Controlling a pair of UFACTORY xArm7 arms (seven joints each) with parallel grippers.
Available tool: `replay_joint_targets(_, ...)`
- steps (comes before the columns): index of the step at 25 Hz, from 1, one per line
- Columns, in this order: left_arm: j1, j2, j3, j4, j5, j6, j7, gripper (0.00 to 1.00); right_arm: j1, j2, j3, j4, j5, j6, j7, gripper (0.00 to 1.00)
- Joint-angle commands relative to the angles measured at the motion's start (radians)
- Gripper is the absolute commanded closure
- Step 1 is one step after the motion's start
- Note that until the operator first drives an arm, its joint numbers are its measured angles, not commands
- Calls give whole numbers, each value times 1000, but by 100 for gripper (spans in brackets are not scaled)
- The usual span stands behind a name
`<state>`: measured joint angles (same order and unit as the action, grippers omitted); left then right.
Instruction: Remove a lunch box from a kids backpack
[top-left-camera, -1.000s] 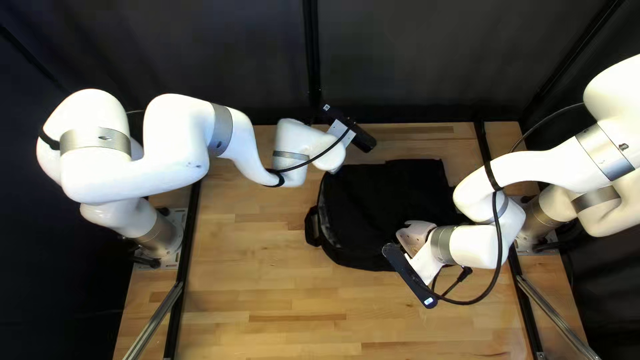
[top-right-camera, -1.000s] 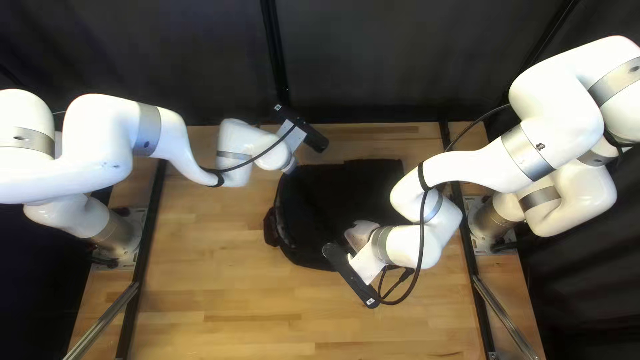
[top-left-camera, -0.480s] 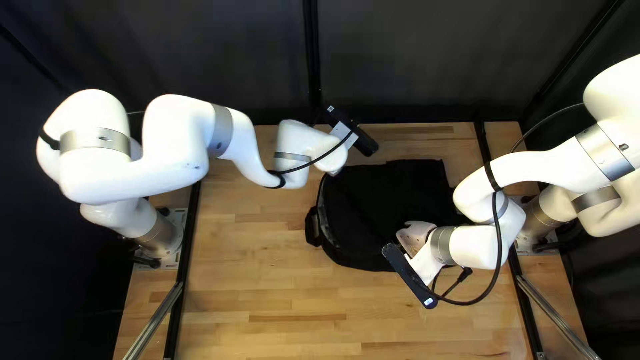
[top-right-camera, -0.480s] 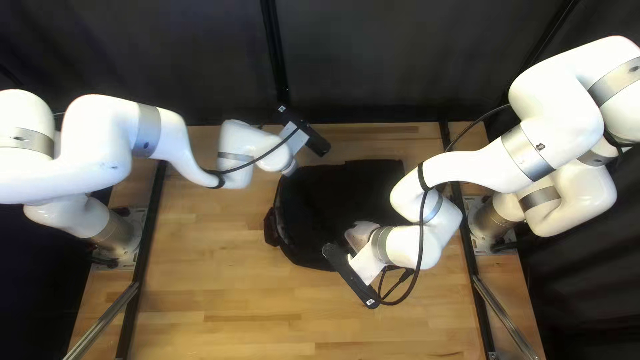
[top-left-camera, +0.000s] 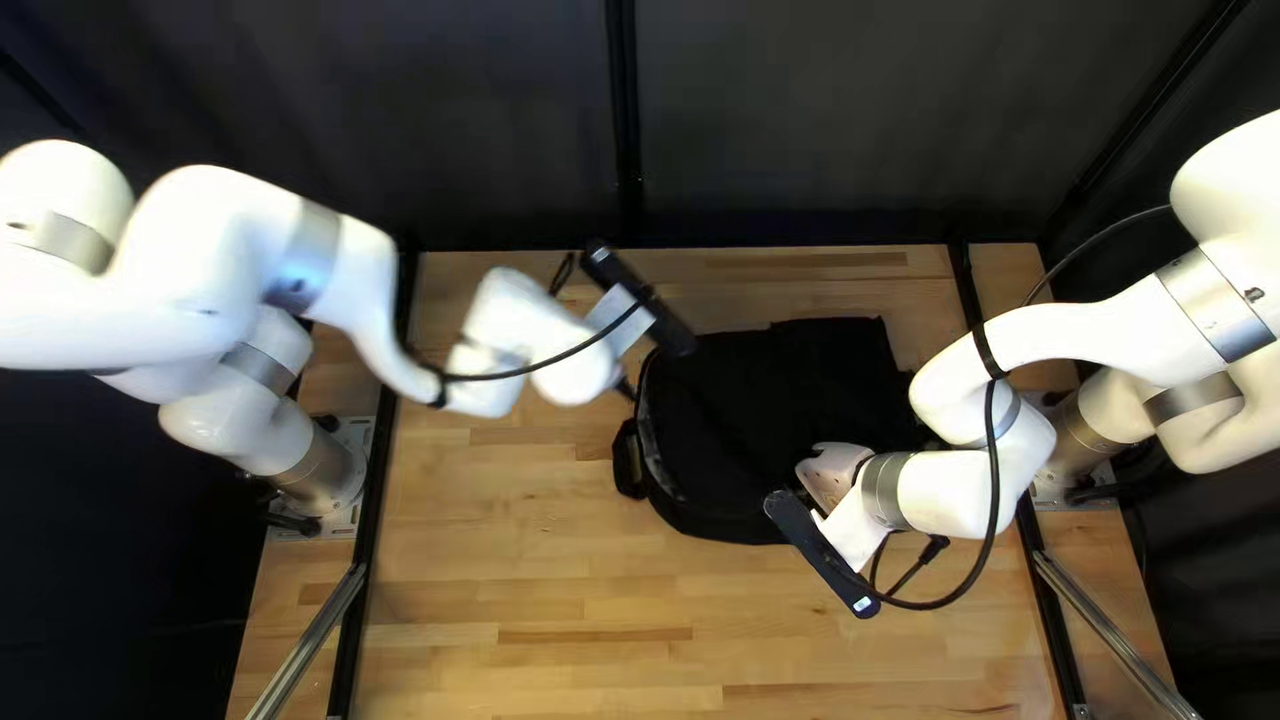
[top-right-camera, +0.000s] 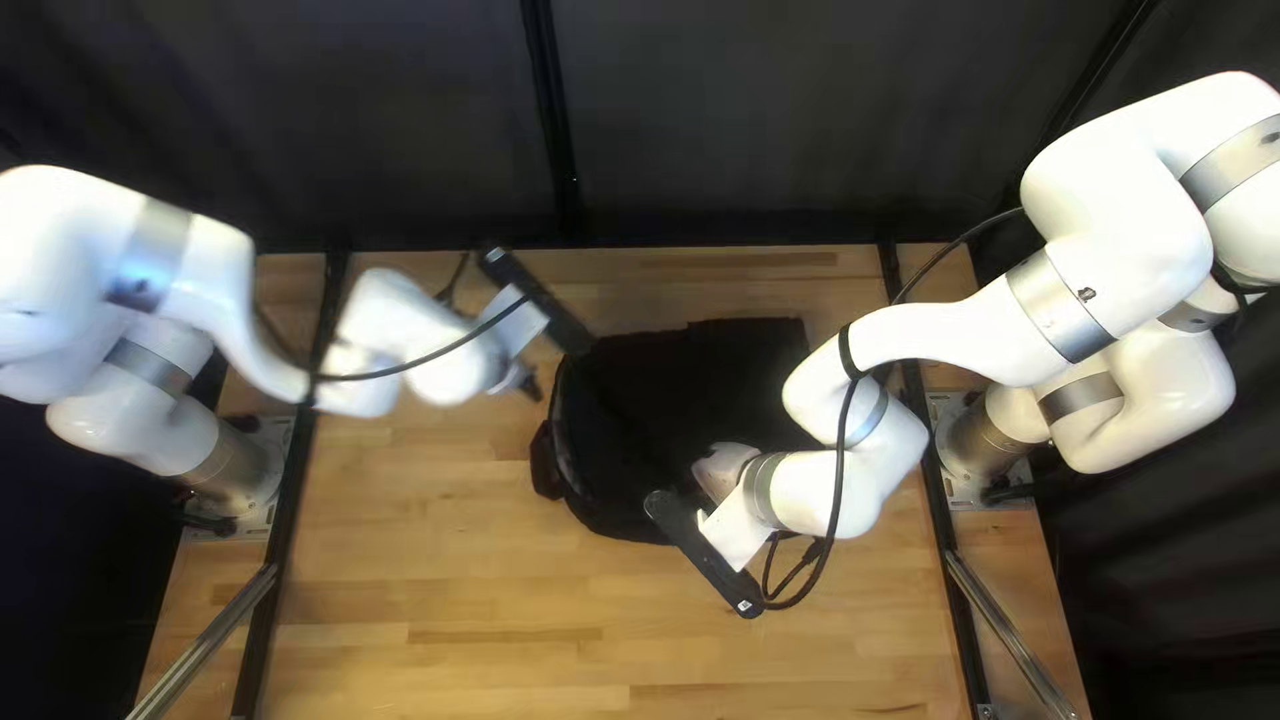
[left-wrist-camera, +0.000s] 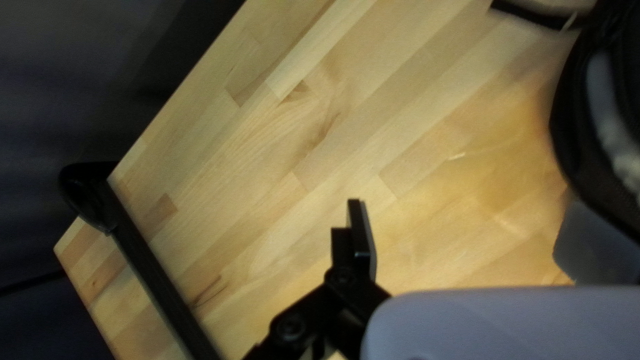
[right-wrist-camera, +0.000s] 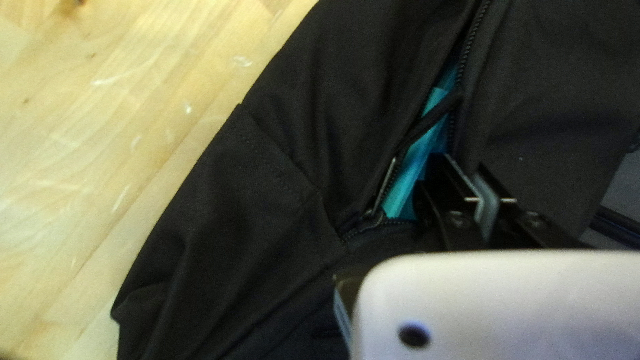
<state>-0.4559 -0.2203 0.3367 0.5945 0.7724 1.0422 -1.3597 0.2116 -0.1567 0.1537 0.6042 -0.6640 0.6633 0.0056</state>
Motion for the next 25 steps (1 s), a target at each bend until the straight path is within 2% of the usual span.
replay_joint_targets(1, -33, -60, -58, -58, -1, 48, -64, 0, 20, -11, -24, 14, 109, 38, -136, 100)
replay_joint_targets(7, -65, -71, -102, -78, -19, 73, -108, 0, 39, -20, -55, 30, 230, 72, -311, 100)
replay_joint_targets(11, -84, -53, -123, -83, -26, 64, -140, 0, 41, -11, -62, 46, 262, 89, -348, 100)
replay_joint_targets(14, -97, -34, -137, -80, -32, 57, -161, 0, 36, 11, -52, 64, 237, 97, -295, 100)
replay_joint_targets(16, -110, -25, -152, -81, -38, 56, -182, 0, 32, 37, -37, 87, 197, 118, -201, 100)
replay_joint_targets(17, -116, -21, -159, -82, -41, 56, -192, 0, 34, 71, -22, 125, 169, 151, -98, 100)
replay_joint_targets(18, -123, -16, -167, -83, -45, 57, -204, 0, 37, 96, -14, 154, 154, 174, -18, 73)
replay_joint_targets(19, -131, -11, -177, -85, -51, 59, -217, 0, -80, -279, -160, -109, 164, 182, -245, 0)
replay_joint_targets(20, -144, -6, -191, -89, -61, 64, -238, 0, -80, -279, -160, -109, 164, 182, -245, 0)
replay_joint_targets(21, -155, -8, -205, -98, -71, 71, -256, 0, 14, 29, -30, 120, 160, 159, 3, 0)
replay_joint_targets(24, -177, -40, -233, -136, -97, 99, -293, 0, 23, 37, -5, 133, 139, 209, 154, 0)
replay_joint_targets(25, -188, -70, -248, -160, -115, 122, -309, 0, 15, 100, -14, 243, 130, 273, 147, 0)
